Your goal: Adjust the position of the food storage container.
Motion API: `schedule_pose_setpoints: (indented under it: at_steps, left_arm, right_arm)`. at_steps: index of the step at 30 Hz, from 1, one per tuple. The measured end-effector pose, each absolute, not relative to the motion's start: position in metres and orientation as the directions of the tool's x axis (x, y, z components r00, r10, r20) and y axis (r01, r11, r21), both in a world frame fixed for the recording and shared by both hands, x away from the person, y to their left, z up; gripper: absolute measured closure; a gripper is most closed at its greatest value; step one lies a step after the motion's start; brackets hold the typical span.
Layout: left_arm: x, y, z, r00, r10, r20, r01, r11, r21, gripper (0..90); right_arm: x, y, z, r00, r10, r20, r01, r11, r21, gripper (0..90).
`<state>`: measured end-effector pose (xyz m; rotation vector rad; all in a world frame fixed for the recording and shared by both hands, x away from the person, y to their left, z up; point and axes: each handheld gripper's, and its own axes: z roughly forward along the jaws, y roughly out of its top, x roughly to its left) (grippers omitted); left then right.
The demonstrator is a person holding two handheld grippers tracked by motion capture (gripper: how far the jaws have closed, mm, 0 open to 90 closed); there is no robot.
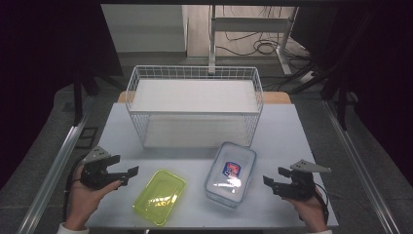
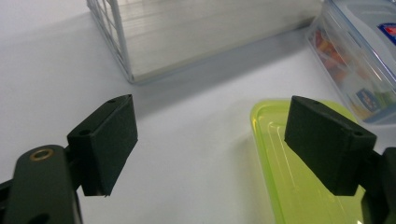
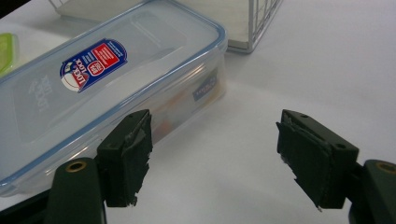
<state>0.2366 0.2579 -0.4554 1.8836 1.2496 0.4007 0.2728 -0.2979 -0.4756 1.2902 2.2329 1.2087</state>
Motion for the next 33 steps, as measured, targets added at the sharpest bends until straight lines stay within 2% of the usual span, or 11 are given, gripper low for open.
schedule_pose_setpoints:
  at_steps: [16, 20, 22, 24, 25, 28, 29, 31, 33]
  left_arm:
    - [0.239, 0.252, -0.461, 0.494, 0.849, -0.188, 0.624, -0.195, 0.757, 16.7]
    - [0.244, 0.252, -0.46, 0.491, 0.846, -0.21, 0.632, -0.18, 0.754, 16.8]
    - [0.243, 0.252, -0.459, 0.491, 0.847, -0.202, 0.632, -0.187, 0.752, 16.9]
    - [0.242, 0.252, -0.46, 0.491, 0.849, -0.195, 0.63, -0.191, 0.753, 16.9]
    - [0.241, 0.252, -0.459, 0.49, 0.85, -0.194, 0.63, -0.192, 0.753, 16.8]
    - [0.239, 0.251, -0.458, 0.495, 0.846, -0.197, 0.631, -0.194, 0.751, 16.8]
    - [0.239, 0.251, -0.458, 0.495, 0.846, -0.197, 0.631, -0.194, 0.751, 16.7]
    - [0.237, 0.25, -0.455, 0.499, 0.846, -0.188, 0.626, -0.202, 0.754, 16.6]
    - [0.237, 0.25, -0.453, 0.505, 0.84, -0.199, 0.624, -0.196, 0.757, 16.7]
  right_arm:
    - [0.277, -0.303, -0.476, -0.555, 0.819, 0.148, 0.598, 0.269, 0.755, 30.4]
    - [0.276, -0.306, -0.476, -0.566, 0.809, 0.161, 0.603, 0.272, 0.75, 35.7]
    - [0.276, -0.308, -0.474, -0.58, 0.8, 0.155, 0.597, 0.289, 0.748, 43.8]
    - [0.275, -0.308, -0.474, -0.591, 0.793, 0.151, 0.595, 0.302, 0.745, 47.2]
    - [0.273, -0.307, -0.474, -0.612, 0.778, 0.141, 0.59, 0.33, 0.737, 55.7]
    - [0.269, -0.302, -0.475, -0.649, 0.748, 0.14, 0.588, 0.376, 0.717, 68.7]
    - [0.269, -0.302, -0.475, -0.649, 0.748, 0.14, 0.588, 0.376, 0.717, 68.7]
    - [0.26, -0.291, -0.475, -0.714, 0.686, 0.139, 0.563, 0.445, 0.696, 82.7]
    - [0.253, -0.282, -0.475, -0.751, 0.645, 0.142, 0.545, 0.484, 0.685, 87.4]
